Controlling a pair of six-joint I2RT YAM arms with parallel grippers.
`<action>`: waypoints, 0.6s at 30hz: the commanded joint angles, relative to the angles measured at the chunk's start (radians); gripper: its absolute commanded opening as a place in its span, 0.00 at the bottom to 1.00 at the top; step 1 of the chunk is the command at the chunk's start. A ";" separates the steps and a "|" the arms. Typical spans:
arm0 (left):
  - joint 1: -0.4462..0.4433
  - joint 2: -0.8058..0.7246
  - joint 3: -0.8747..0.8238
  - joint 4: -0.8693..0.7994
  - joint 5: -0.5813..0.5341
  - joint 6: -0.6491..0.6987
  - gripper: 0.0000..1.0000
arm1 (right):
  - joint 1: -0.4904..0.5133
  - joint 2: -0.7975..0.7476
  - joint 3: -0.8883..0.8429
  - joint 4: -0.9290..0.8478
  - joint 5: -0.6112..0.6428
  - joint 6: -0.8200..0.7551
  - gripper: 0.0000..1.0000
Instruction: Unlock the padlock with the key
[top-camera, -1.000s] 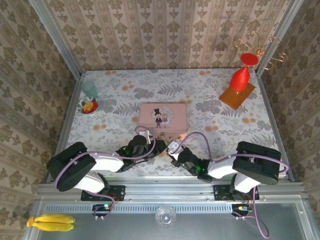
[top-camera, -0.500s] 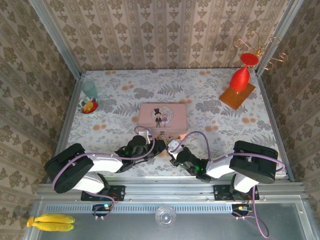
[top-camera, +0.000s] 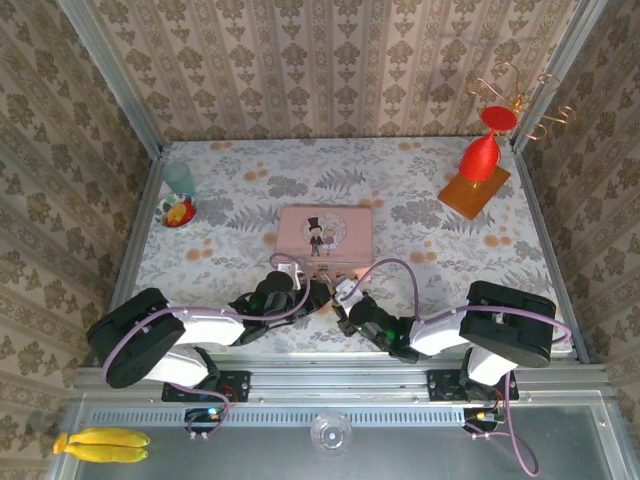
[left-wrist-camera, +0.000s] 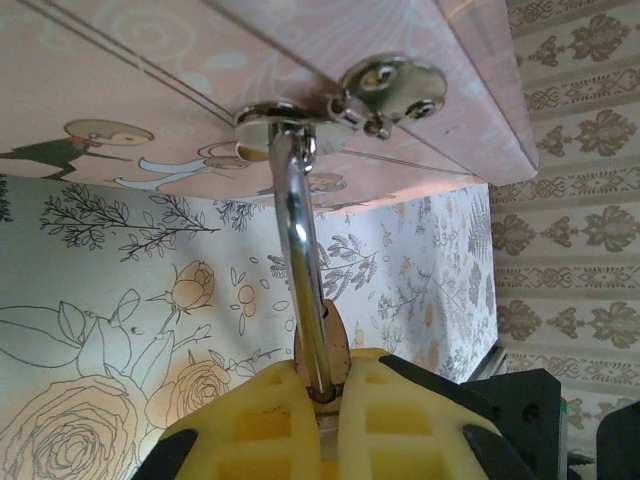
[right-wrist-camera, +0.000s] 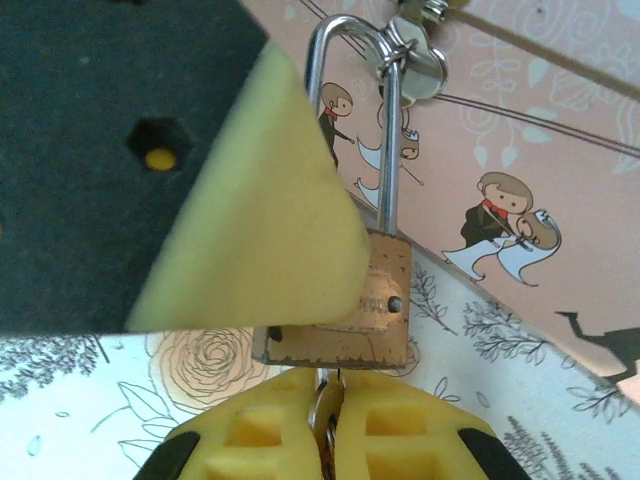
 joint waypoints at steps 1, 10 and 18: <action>0.015 -0.038 0.027 0.009 -0.019 0.108 0.00 | 0.002 -0.032 0.021 0.030 -0.030 0.205 0.00; 0.078 -0.109 -0.004 -0.106 -0.022 0.238 0.00 | -0.018 -0.008 0.048 0.031 -0.167 0.502 0.00; 0.081 -0.206 0.010 -0.282 -0.081 0.337 0.00 | -0.081 0.076 0.036 0.080 -0.310 0.650 0.00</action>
